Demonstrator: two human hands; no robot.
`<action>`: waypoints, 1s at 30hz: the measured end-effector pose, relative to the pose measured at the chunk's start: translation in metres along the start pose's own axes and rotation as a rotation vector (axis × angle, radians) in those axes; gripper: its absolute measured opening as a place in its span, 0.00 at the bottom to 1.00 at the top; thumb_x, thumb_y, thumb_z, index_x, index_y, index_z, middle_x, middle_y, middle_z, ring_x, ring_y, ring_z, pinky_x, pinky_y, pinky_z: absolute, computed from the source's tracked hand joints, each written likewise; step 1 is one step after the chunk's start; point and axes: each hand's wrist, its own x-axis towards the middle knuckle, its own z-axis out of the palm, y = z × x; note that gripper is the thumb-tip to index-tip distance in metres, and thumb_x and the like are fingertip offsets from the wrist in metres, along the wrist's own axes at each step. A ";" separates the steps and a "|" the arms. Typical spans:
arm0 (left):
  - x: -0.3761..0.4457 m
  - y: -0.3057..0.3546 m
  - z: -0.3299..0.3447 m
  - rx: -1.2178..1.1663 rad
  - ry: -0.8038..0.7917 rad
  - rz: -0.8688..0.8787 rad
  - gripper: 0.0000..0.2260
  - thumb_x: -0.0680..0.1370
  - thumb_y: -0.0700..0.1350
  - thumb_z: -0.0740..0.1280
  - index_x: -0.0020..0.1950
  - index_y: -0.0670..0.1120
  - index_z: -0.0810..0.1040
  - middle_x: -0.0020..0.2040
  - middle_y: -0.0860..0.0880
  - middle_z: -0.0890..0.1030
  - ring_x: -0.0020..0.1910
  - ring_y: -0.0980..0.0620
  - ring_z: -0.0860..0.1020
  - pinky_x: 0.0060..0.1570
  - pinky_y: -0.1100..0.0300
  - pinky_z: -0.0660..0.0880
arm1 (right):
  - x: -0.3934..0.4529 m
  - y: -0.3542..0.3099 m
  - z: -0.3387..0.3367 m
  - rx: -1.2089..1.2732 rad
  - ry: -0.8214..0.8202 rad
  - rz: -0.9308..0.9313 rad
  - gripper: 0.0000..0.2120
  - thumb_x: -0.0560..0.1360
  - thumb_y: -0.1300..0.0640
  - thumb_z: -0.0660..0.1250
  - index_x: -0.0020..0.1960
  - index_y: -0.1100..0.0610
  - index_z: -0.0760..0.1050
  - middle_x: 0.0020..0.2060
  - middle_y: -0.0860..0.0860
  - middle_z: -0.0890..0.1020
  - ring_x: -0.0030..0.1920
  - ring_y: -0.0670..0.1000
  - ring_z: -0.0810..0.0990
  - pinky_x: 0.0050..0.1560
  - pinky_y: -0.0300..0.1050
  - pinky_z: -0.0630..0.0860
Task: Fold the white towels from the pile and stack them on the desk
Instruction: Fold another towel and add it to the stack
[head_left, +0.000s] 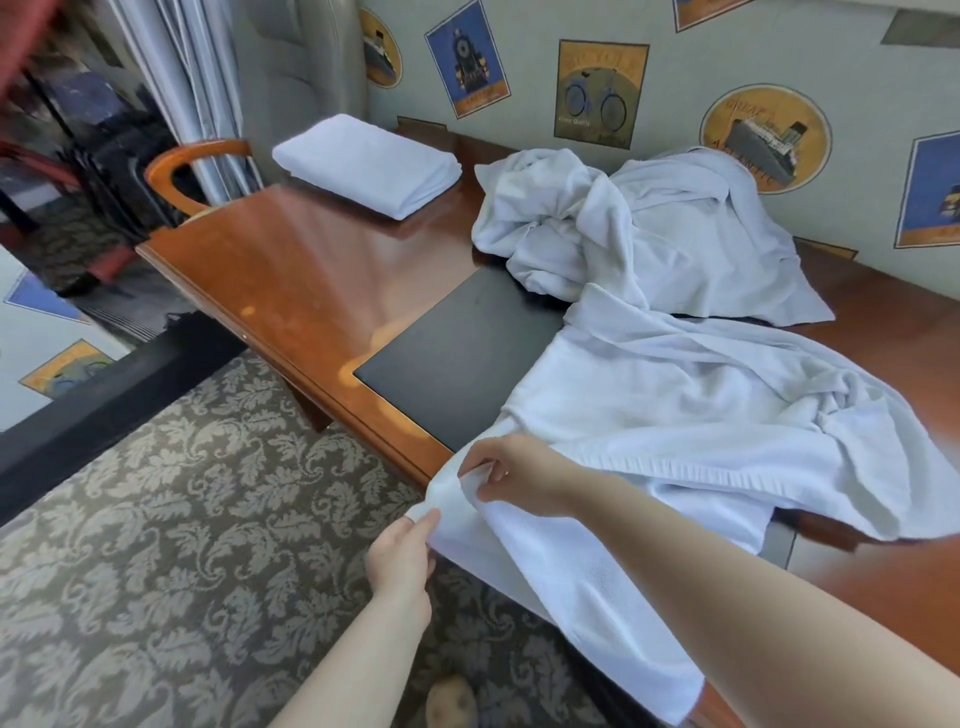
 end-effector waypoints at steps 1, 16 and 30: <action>0.000 -0.001 -0.002 0.077 0.024 0.116 0.07 0.76 0.41 0.71 0.40 0.43 0.76 0.41 0.50 0.79 0.43 0.49 0.76 0.43 0.56 0.72 | 0.003 -0.003 -0.001 -0.001 -0.027 -0.015 0.12 0.75 0.68 0.62 0.55 0.58 0.78 0.43 0.49 0.82 0.43 0.47 0.78 0.48 0.35 0.74; -0.032 0.013 0.008 0.107 -0.400 0.514 0.08 0.80 0.41 0.65 0.52 0.51 0.83 0.49 0.51 0.86 0.52 0.52 0.83 0.51 0.58 0.79 | -0.003 -0.010 0.002 0.467 0.159 -0.005 0.11 0.77 0.67 0.63 0.46 0.55 0.81 0.33 0.42 0.77 0.33 0.41 0.72 0.39 0.35 0.71; -0.081 0.080 0.046 0.581 -0.847 1.089 0.11 0.82 0.41 0.61 0.53 0.55 0.80 0.48 0.57 0.84 0.51 0.56 0.81 0.54 0.60 0.77 | -0.086 -0.001 -0.049 0.992 0.591 -0.099 0.12 0.79 0.67 0.63 0.49 0.54 0.82 0.42 0.53 0.81 0.44 0.52 0.76 0.46 0.43 0.72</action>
